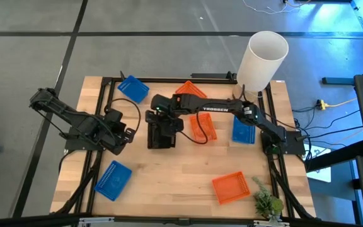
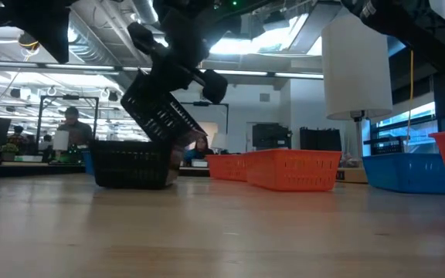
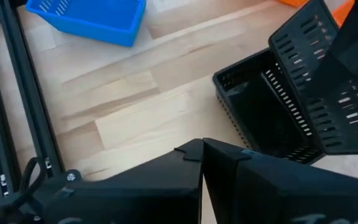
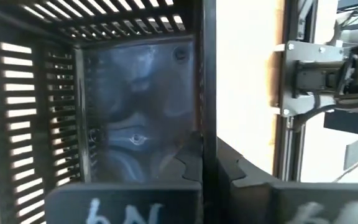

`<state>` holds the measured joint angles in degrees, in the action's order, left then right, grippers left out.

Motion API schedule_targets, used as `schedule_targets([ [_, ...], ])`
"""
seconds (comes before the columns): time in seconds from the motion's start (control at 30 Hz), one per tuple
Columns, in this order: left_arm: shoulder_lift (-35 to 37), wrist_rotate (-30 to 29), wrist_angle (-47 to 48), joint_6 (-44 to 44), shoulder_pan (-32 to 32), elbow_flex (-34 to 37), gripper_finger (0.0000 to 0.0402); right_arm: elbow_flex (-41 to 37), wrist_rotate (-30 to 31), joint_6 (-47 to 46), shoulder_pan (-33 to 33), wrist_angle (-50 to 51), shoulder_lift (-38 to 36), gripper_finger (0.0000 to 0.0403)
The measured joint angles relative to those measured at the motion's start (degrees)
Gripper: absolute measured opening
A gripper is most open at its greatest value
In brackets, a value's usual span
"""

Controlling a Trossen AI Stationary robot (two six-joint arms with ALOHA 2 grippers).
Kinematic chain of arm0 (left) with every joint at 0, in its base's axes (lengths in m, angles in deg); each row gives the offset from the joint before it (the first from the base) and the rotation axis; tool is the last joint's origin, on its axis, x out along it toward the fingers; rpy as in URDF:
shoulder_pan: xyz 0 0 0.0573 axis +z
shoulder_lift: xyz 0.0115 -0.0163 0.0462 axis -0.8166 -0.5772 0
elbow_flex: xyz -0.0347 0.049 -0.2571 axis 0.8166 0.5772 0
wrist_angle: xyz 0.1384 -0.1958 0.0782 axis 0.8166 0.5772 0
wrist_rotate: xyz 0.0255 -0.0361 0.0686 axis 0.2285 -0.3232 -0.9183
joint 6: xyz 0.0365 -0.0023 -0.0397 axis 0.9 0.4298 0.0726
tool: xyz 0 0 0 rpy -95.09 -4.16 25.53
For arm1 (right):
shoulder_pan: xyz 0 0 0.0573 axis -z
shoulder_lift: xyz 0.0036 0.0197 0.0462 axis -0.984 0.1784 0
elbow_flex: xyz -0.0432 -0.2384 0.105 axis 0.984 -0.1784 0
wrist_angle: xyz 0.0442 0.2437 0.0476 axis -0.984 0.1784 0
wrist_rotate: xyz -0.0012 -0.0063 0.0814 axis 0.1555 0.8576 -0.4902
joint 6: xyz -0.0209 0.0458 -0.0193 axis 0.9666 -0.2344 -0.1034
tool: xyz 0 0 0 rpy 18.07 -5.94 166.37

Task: Stack baskets by color
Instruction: Stack the bottom black bin on the top black bin

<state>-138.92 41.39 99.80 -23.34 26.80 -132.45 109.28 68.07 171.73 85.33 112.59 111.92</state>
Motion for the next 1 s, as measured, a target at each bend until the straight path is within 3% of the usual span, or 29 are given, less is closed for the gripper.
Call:
schedule_targets([
  [0.3, 0.0, -0.26, 0.71, 0.02, 0.0, 0.0, 0.0, 0.01, -0.01, 1.65, -0.19, 7.63, -0.02, 0.0],
  [0.57, 0.0, 0.44, 0.85, 0.06, -0.02, 0.0, 0.0, 0.01, -0.04, -1.17, -0.31, 7.54, -0.02, 0.0004],
  [1.0, 0.0, 4.34, 1.28, 0.03, -1.91, 0.0, 0.0, 0.01, 0.02, -7.67, -0.38, 7.84, -0.02, 0.0086],
])
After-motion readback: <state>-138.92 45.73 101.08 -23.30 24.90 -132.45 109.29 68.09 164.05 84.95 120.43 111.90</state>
